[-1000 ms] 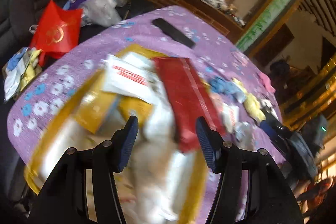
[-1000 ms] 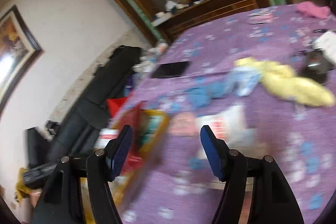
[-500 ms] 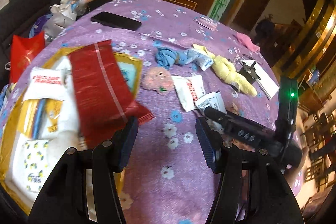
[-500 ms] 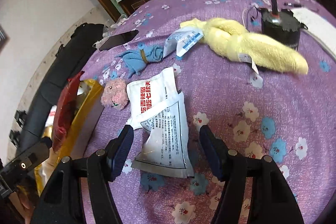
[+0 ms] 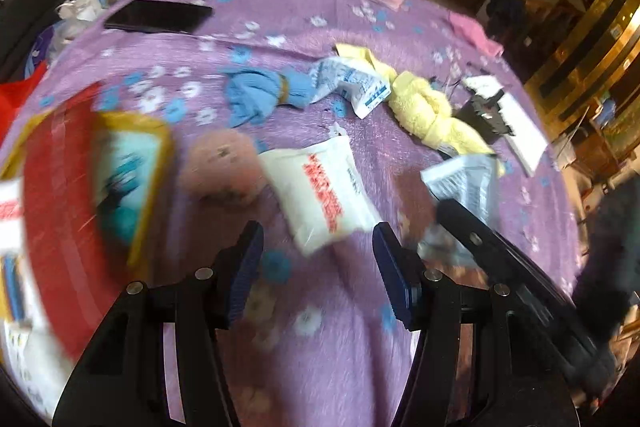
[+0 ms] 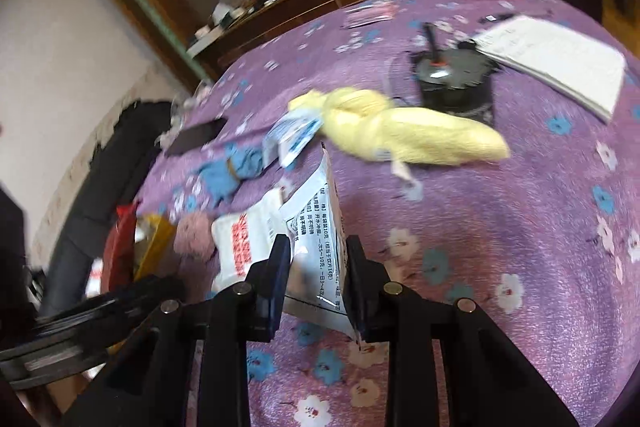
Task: Organize soft objects
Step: 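Grasp white printed packet with right gripper while left gripper grasps white paper bag, then carry packet and paper bag into the box and open both grippers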
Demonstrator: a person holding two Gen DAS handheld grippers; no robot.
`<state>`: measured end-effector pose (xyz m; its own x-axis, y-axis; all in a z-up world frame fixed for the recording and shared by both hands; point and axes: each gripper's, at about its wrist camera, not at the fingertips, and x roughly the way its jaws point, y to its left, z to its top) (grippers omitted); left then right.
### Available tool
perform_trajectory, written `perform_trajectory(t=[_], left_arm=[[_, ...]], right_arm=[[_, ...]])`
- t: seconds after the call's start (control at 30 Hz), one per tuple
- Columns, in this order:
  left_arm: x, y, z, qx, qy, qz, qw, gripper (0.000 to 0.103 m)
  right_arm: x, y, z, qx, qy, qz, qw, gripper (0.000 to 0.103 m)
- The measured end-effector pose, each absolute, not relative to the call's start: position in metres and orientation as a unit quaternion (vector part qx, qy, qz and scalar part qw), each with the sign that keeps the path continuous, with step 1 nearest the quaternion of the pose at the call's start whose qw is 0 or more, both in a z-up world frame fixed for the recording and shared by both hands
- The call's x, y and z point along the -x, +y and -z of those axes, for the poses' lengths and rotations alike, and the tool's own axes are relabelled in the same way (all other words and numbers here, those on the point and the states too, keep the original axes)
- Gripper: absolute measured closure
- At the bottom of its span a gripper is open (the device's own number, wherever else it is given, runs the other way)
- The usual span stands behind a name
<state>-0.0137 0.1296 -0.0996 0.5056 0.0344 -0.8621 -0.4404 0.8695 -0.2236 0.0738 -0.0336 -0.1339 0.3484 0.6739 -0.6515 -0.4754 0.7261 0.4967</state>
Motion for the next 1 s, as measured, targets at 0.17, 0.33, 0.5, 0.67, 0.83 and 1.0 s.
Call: perform_trajectory(t=[0.17,0.33,0.5,0.67,0.83,1.0], left_arm=[[-0.023,0.135,0.124,0.235,0.516,-0.168,0.807,0.046],[-0.038,0.128,0.129,0.21,0.496,-0.197,0.819,0.042],[-0.026,0.121,0.131,0.191,0.467,-0.213,0.837,0.073],[0.01,0.11,0.112,0.193,0.416,-0.189,0.868,0.088],[0.056,0.107,0.09,0.203,0.364,-0.183,0.89,0.089],[0.09,0.109,0.071,0.218,0.329,-0.179,0.901,0.089]], right_arm=[[-0.08,-0.04,0.134,-0.13,0.452,-0.344,0.812,0.076],[-0.08,-0.041,0.134,-0.135,0.455,-0.346,0.809,0.076],[-0.081,-0.043,0.134,-0.14,0.455,-0.347,0.808,0.076],[-0.083,-0.043,0.135,-0.145,0.458,-0.349,0.805,0.076],[-0.083,-0.041,0.135,-0.145,0.458,-0.356,0.802,0.076],[-0.078,-0.034,0.133,-0.135,0.453,-0.37,0.8,0.076]])
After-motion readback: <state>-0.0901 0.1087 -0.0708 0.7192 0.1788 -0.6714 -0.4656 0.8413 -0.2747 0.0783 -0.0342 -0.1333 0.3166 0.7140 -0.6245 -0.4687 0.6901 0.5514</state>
